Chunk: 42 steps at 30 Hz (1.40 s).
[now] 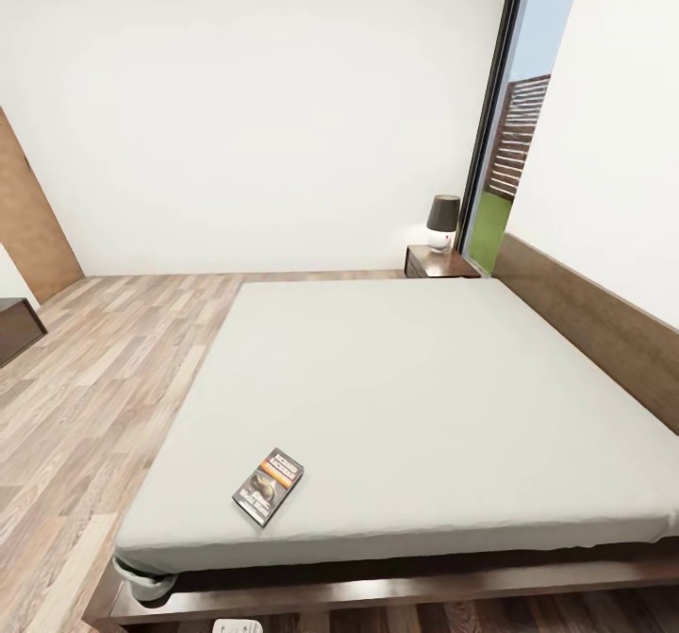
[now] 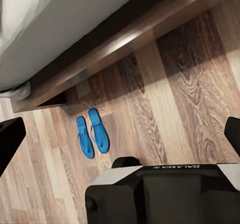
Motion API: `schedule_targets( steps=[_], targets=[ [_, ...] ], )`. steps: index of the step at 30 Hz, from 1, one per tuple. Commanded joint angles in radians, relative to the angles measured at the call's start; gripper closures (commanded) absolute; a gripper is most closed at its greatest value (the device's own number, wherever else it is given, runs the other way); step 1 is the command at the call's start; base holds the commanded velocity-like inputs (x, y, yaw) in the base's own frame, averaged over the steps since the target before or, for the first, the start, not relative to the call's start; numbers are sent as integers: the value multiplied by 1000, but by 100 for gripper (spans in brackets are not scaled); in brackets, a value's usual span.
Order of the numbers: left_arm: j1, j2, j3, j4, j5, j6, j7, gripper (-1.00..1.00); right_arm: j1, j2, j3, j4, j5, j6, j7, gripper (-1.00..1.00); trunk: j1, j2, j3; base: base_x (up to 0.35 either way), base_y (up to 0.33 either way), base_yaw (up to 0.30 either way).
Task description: In the bedroom, move the book from the bed onto either nightstand, and place the two sandals side by side next to the bed.
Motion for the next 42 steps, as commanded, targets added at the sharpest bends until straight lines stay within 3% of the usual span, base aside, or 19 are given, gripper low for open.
schedule_targets(
  steps=[1,42],
  targets=[
    [-1,0,8,1,-5,-2,-3,-100,-1,-1,-4,3,2,-3,3,-100,-4,6,2,0,0,2],
    [-1,0,8,1,-5,-2,-3,-100,-1,-2,-4,3,2,-3,1,-100,-161,293,130,0,0,0]
  ],
)
